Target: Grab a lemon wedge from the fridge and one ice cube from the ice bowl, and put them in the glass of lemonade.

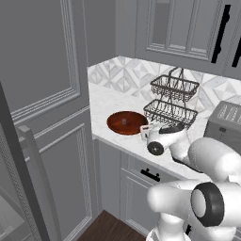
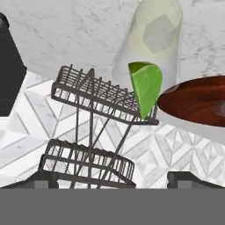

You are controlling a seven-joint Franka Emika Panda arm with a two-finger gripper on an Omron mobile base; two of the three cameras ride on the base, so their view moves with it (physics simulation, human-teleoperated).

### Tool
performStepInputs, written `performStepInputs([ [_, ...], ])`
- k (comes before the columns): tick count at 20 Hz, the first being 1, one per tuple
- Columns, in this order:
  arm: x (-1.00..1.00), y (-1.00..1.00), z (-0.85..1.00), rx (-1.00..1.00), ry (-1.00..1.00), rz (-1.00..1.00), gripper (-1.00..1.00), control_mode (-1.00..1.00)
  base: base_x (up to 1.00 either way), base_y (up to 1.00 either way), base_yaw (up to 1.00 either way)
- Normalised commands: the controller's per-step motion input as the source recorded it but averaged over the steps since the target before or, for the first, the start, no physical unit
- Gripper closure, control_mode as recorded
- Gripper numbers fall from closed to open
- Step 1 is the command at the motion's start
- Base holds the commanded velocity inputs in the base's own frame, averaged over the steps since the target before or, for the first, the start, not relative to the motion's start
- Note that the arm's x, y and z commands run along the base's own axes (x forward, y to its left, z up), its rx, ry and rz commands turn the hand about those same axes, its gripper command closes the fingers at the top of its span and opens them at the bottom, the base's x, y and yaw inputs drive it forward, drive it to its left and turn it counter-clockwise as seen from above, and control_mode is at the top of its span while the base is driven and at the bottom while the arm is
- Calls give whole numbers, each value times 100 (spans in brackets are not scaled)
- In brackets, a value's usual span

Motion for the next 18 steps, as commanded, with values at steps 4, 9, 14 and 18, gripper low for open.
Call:
performStepInputs([
  [4, -83, 9, 100, 26, -6, -7, -100, -100, 0, 0, 0],
  [9, -64, 0, 100, 51, 0, -8, -100, -100, 0, 0, 0],
  [14, -84, 4, 97, 25, 13, -8, -100, -100, 0, 0, 0],
  [18, -100, 8, 61, 14, 24, 0, -100, -100, 0, 0, 0],
])
